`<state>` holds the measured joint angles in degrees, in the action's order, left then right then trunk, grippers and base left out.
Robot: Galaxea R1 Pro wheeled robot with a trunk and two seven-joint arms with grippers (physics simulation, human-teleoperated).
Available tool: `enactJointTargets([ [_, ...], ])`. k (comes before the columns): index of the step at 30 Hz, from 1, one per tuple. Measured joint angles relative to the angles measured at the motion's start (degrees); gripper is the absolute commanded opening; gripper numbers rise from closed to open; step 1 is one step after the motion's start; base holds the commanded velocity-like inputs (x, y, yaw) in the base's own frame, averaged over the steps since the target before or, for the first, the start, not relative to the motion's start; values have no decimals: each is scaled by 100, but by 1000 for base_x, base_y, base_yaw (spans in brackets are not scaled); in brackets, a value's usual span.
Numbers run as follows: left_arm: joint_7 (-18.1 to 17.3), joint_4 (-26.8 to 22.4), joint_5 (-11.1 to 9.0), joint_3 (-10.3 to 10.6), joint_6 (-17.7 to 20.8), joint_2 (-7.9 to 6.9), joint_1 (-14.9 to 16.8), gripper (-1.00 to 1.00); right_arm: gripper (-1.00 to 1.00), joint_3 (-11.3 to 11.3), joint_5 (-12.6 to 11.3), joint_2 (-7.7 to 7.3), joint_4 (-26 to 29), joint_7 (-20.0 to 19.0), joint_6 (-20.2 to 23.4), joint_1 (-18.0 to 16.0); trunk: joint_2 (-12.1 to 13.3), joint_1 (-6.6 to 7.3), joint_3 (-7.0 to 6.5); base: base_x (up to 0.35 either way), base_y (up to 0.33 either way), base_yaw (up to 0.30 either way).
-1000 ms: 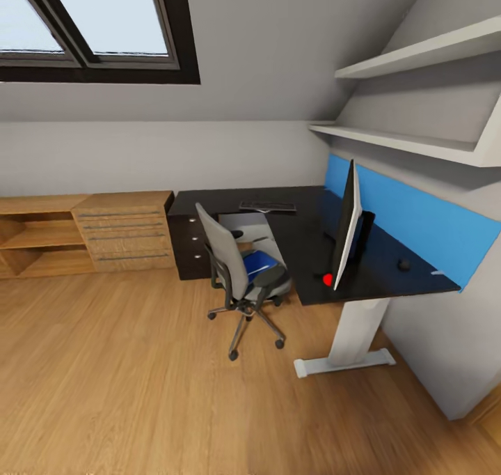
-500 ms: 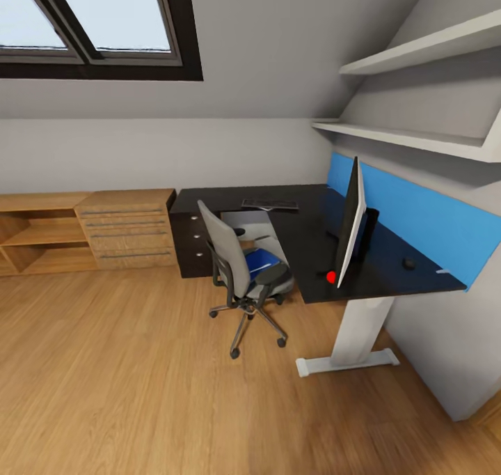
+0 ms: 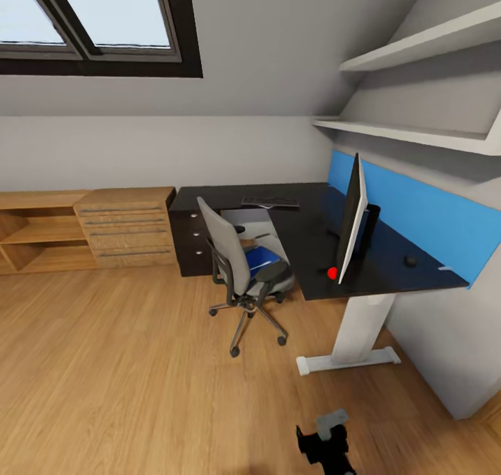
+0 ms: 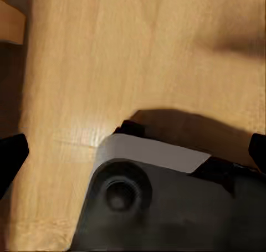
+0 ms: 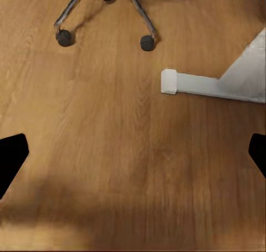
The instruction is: In the bedroom, organize the workspace by keeping the computer under the desk, ensuring the monitor is on the desk, placing the keyboard on the desk next to the monitor, placing the mouse on the desk next to the keyboard, moving the folder from the swivel chair onto the desk next to the mouse, stacking the notebook on top of the folder with the pen on top of the notebook, and positioning the swivel chair next to the desk.
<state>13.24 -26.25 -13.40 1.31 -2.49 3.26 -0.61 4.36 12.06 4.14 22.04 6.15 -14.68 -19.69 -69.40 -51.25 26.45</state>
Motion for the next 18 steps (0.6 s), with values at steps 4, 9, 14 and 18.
enactJointTargets([
  [4, 65, -3229, 129, 4, 1973, 102, 866, 100, 100, -2, -169, 219, 396, -247, 1445, -1298, -159, -89, 67, 0, 0, 0],
  [9, 88, -2858, 137, -2, 3202, 282, 2089, 100, 100, -17, -617, 271, 405, -322, 2267, -1979, -360, -198, 158, 0, 0, 0],
  [14, 308, -2473, 140, -1, 3531, 445, 2737, 100, 100, -41, -1537, 261, 364, -337, 2742, -2608, -561, -308, 248, 0, 0, 0],
  [18, 365, -2431, 137, 3, 3569, 471, 2848, 100, 100, -7, -1836, 273, 237, -327, 2810, -2770, -721, -396, 321, 0, 0, 0],
])
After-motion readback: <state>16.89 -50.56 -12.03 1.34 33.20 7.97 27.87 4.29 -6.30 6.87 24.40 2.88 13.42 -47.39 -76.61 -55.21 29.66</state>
